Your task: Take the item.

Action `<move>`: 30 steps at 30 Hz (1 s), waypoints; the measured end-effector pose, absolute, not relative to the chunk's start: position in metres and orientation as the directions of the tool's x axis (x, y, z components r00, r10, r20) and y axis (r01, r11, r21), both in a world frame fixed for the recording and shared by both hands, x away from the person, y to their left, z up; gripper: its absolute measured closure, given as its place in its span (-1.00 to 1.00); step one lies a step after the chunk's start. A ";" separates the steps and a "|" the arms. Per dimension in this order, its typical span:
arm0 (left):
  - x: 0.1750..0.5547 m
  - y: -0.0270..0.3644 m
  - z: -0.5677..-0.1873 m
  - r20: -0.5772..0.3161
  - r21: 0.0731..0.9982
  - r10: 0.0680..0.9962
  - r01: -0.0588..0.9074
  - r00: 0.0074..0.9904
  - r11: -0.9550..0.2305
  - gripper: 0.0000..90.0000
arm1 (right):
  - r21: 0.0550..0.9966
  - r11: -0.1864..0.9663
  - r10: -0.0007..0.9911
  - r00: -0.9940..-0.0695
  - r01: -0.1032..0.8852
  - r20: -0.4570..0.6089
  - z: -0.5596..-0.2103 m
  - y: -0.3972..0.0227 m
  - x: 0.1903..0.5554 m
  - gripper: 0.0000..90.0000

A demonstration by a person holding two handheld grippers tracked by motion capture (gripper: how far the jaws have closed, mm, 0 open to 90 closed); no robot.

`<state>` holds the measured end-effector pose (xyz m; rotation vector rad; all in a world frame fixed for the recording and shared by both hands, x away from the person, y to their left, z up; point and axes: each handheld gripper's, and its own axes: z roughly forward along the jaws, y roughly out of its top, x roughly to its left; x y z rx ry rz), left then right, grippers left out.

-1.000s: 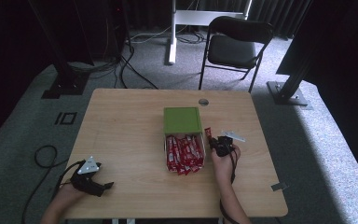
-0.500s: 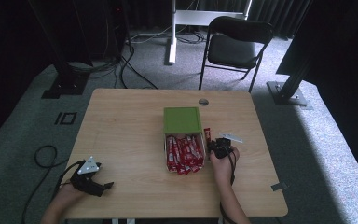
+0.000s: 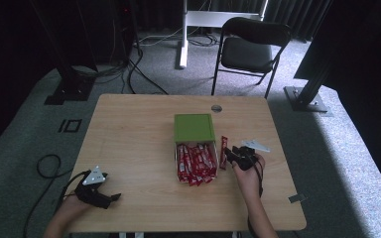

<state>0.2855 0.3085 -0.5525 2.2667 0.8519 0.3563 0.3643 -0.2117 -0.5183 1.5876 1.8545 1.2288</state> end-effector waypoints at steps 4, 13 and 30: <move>0.286 0.309 -0.552 0.016 0.682 0.663 0.477 0.748 -0.555 -0.96 | 0.830 -0.013 0.927 -0.305 0.558 0.219 -0.514 -0.222 0.358 0.09; 0.286 0.309 -0.552 0.016 0.682 0.663 0.477 0.748 -0.555 -0.97 | 0.859 0.052 0.902 -0.393 0.509 0.178 -0.514 -0.236 0.345 -0.37; 0.285 0.308 -0.553 0.014 0.682 0.664 0.478 0.748 -0.553 -0.97 | 0.843 0.237 0.828 -0.555 0.482 0.085 -0.518 -0.261 0.318 -0.64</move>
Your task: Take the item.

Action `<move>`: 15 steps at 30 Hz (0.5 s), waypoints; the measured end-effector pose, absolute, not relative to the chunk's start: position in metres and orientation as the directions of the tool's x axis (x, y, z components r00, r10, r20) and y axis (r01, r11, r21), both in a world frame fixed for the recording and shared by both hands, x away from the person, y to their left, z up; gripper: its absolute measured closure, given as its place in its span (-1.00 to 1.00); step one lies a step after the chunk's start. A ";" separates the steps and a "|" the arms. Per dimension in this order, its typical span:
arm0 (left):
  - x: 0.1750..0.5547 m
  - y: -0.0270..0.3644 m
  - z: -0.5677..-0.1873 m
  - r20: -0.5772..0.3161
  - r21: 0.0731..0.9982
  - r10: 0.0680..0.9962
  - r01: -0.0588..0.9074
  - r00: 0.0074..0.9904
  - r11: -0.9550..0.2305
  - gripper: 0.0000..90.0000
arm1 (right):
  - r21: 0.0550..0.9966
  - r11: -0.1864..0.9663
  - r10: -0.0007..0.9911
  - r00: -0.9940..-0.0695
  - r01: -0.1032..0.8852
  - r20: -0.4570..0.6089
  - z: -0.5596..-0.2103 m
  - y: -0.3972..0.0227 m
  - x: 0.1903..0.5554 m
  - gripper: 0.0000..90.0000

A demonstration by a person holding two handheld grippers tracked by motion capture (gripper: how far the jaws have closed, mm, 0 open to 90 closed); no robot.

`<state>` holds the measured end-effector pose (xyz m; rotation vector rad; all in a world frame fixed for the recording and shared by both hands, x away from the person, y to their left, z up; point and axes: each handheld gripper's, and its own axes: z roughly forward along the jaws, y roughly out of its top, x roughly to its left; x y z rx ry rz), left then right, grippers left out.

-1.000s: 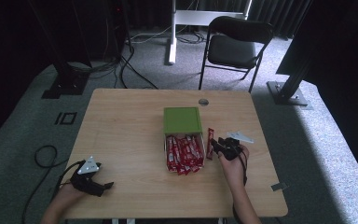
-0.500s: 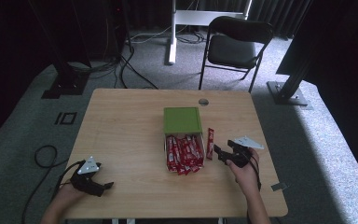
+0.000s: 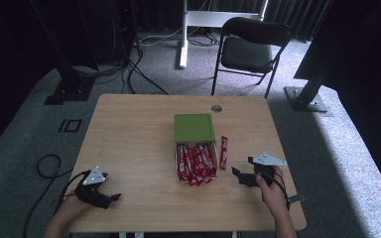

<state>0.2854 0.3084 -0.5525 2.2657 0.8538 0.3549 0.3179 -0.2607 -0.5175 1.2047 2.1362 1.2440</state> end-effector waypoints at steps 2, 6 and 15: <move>0.285 0.308 -0.553 0.014 0.682 0.664 0.479 0.747 -0.553 -0.96 | 0.842 0.251 0.825 -0.560 0.478 0.072 -0.520 -0.265 0.315 -0.64; 0.285 0.308 -0.553 0.014 0.682 0.664 0.479 0.747 -0.553 -0.96 | 0.833 0.301 0.795 -0.604 0.464 0.049 -0.526 -0.274 0.309 -0.64; 0.285 0.308 -0.553 0.014 0.682 0.664 0.479 0.747 -0.553 -0.97 | 0.818 0.365 0.725 -0.686 0.444 0.049 -0.538 -0.283 0.297 -0.70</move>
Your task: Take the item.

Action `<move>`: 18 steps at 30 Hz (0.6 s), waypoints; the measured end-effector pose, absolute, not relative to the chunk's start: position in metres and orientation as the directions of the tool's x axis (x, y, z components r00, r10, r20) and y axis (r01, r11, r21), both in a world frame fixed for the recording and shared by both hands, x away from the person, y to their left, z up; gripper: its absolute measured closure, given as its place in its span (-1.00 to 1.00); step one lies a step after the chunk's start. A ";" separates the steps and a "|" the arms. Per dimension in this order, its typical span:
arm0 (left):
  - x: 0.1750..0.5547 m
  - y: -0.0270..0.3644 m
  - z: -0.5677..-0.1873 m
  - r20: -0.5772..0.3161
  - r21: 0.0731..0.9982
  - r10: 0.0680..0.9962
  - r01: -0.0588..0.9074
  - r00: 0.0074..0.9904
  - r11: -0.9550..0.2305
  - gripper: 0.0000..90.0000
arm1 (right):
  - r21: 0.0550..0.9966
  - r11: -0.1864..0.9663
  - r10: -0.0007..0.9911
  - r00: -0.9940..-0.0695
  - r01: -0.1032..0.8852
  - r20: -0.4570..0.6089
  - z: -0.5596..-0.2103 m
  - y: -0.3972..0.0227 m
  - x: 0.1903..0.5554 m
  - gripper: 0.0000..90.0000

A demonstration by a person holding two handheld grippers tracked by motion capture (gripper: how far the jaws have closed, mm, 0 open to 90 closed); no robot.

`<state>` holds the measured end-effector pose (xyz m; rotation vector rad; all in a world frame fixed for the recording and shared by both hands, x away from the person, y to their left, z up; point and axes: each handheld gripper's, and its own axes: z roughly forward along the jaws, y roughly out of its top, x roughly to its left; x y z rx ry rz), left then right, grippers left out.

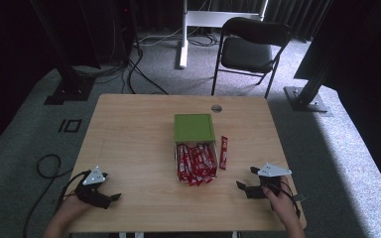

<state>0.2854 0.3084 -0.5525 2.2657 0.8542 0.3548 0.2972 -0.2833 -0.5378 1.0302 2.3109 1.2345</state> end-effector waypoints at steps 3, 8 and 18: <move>0.285 0.308 -0.553 0.014 0.682 0.665 0.479 0.747 -0.552 -0.96 | 0.814 0.385 0.710 -0.703 0.434 0.039 -0.539 -0.284 0.295 -0.71; 0.286 0.309 -0.552 0.015 0.681 0.663 0.478 0.749 -0.555 -0.96 | 0.790 0.448 0.669 -0.743 0.418 0.014 -0.545 -0.286 0.288 -0.74; 0.286 0.309 -0.552 0.016 0.681 0.663 0.478 0.748 -0.555 -0.96 | 0.769 0.499 0.629 -0.777 0.399 -0.004 -0.552 -0.294 0.279 -0.75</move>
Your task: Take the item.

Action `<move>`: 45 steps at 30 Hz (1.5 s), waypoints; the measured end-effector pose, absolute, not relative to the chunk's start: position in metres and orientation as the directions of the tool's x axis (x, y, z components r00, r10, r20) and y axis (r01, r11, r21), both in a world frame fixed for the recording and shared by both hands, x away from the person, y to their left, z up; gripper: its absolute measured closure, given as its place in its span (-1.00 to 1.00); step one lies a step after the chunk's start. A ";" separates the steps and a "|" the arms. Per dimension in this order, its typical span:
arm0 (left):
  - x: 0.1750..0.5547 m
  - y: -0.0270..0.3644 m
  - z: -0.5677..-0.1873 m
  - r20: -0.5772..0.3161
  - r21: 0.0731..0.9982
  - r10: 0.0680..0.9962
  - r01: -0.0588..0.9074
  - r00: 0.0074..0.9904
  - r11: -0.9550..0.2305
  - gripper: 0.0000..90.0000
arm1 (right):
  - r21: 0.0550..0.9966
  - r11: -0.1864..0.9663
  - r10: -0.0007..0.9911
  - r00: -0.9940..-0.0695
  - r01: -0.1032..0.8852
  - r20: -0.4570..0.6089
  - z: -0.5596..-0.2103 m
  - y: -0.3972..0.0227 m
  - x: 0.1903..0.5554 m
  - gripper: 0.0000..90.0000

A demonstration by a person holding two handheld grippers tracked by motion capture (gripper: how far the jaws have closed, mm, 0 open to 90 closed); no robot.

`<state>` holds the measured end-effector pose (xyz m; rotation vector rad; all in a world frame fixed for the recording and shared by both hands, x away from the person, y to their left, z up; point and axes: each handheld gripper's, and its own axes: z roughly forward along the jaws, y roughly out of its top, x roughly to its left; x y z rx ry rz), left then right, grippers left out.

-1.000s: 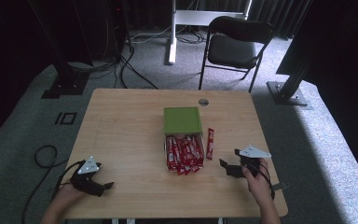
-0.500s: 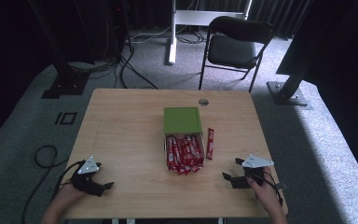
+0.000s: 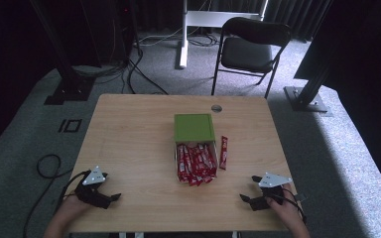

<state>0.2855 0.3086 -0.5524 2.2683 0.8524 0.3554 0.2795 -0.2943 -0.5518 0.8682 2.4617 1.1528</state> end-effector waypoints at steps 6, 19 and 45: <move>0.286 0.309 -0.552 0.016 0.681 0.663 0.477 0.749 -0.556 -0.97 | 0.745 0.537 0.601 -0.799 0.395 -0.010 -0.556 -0.294 0.276 -0.75; 0.285 0.309 -0.552 0.016 0.681 0.663 0.477 0.749 -0.556 -0.96 | 0.726 0.600 0.493 -0.870 0.337 -0.003 -0.559 -0.292 0.272 -0.75; 0.285 0.309 -0.552 0.016 0.680 0.663 0.477 0.749 -0.556 -0.97 | 0.726 0.599 0.493 -0.870 0.338 -0.002 -0.559 -0.292 0.272 -0.75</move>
